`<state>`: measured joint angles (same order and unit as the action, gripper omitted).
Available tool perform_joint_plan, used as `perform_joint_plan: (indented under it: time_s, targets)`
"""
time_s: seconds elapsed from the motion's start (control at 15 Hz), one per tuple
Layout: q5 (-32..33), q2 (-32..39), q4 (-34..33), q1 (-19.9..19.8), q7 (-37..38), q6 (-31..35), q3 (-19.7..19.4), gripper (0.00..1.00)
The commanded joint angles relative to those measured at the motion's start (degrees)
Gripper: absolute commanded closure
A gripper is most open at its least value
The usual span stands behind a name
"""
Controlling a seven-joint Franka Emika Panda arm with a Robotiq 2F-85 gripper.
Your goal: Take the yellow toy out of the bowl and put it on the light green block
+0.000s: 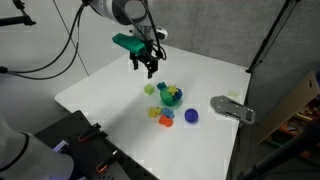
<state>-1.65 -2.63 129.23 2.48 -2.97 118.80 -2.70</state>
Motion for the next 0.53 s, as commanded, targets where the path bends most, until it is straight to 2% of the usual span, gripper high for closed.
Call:
perform_joint_plan:
  time_s: [0.0, 0.47]
  targets:
    - [2.3, 8.9, -6.7, -1.0, 5.1, 3.5, 1.1, 0.00]
    - [8.8, 23.0, -15.5, 0.5, 15.9, 11.0, -0.2, 0.00]
